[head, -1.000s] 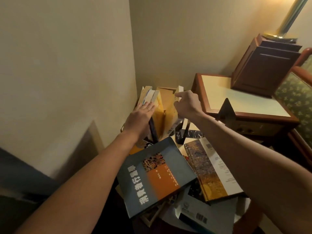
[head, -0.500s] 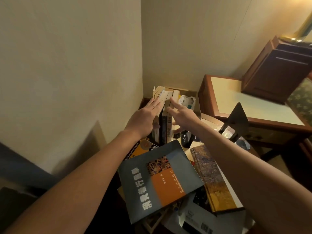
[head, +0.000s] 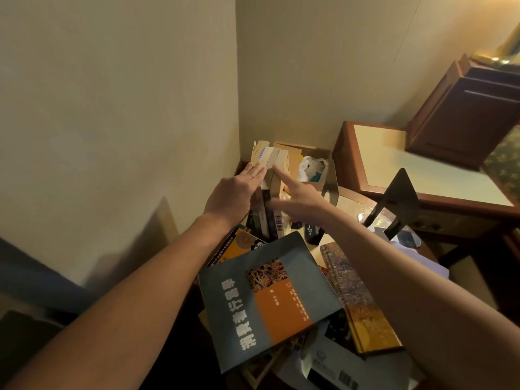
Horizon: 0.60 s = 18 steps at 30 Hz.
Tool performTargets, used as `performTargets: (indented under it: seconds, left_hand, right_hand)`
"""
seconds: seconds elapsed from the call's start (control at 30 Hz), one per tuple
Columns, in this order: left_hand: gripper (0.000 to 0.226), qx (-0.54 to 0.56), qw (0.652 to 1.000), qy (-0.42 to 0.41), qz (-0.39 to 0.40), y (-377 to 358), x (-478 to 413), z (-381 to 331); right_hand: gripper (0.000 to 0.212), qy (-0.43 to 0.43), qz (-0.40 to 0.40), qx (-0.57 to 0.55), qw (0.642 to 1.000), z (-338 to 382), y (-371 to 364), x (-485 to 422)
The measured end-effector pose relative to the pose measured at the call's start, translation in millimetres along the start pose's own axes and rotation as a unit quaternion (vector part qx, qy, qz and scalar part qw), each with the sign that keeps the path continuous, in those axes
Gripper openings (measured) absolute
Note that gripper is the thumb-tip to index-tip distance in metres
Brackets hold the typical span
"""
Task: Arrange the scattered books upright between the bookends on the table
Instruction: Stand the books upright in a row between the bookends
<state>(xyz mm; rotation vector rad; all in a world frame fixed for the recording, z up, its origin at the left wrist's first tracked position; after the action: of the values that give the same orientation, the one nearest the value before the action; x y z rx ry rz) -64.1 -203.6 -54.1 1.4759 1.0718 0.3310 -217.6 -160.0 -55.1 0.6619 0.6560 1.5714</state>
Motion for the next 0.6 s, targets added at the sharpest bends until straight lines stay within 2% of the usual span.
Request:
performTargets:
  seconds: [0.1, 0.23, 0.47, 0.6]
  left_hand:
    - [0.062, -0.006, 1.000, -0.001, -0.009, -3.2, -0.1, -2.0]
    - [0.059, -0.012, 1.000, -0.001, -0.019, -3.5, -1.2, -6.0]
    - [0.061, -0.005, 0.999, 0.012, -0.030, -3.8, 2.1, -0.5]
    - [0.071, 0.008, 0.999, 0.025, -0.018, -7.6, 3.6, 2.2]
  right_hand:
    - [0.106, 0.055, -0.011, 0.061, 0.997, -9.0, -7.5, 4.4]
    - [0.098, 0.080, -0.081, 0.053, 0.992, -14.0, -11.3, 2.8]
    - [0.093, 0.098, -0.094, 0.052, 0.989, -14.1, -13.7, -4.9]
    - [0.101, 0.098, -0.100, 0.050, 0.989, -15.2, -14.8, -2.0]
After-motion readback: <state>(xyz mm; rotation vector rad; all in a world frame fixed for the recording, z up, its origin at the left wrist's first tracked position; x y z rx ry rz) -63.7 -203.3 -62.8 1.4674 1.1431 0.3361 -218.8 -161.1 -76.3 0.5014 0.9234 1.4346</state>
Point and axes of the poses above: each hand's wrist, its own x-axis away from the middle knuckle, its own y-axis out of the back of the hand, z = x × y, the point moved 4 cm from there along -x, towards the middle knuckle, and after that the axes turned 10 degrees about y, right-handed, at the moved point
